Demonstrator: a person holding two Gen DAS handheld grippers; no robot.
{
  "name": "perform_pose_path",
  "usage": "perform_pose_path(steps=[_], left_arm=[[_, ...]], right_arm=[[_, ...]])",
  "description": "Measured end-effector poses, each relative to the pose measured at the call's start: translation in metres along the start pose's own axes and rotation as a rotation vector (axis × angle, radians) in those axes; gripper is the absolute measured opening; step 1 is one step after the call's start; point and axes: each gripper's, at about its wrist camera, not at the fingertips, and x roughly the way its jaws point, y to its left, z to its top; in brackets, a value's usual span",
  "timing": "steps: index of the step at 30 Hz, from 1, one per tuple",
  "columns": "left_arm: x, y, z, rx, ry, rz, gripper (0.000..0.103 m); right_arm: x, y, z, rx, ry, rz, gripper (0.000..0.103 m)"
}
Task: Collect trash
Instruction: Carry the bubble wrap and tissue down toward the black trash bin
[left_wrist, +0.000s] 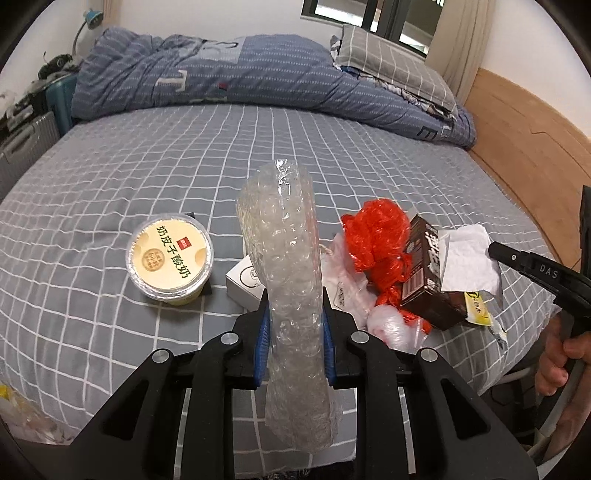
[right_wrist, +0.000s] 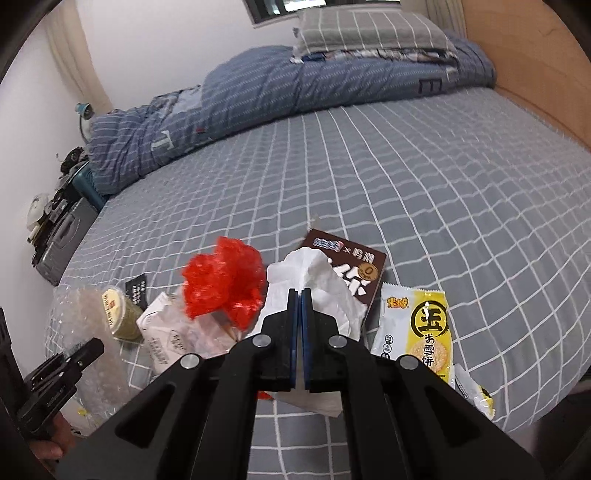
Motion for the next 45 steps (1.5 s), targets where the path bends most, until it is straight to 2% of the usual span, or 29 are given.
perform_pose_path(steps=[11,27,34,45], left_arm=[[-0.048,-0.004,-0.009,-0.01,-0.028,0.028,0.022],[-0.108,-0.003,-0.055,-0.038,-0.03,0.061,0.022],[-0.118,-0.002,-0.085,-0.05,0.001,0.069,0.022],[-0.117,-0.002,-0.14,-0.041,0.069,0.075,0.022]], right_arm=[[-0.052,0.033,-0.012,-0.074,-0.043,0.013,0.002],[-0.116,0.077,-0.075,-0.142,-0.033,0.042,0.002],[-0.127,0.088,-0.108,-0.155,-0.002,0.052,0.002],[-0.121,0.104,-0.168,-0.179,0.085,0.051,0.002]])
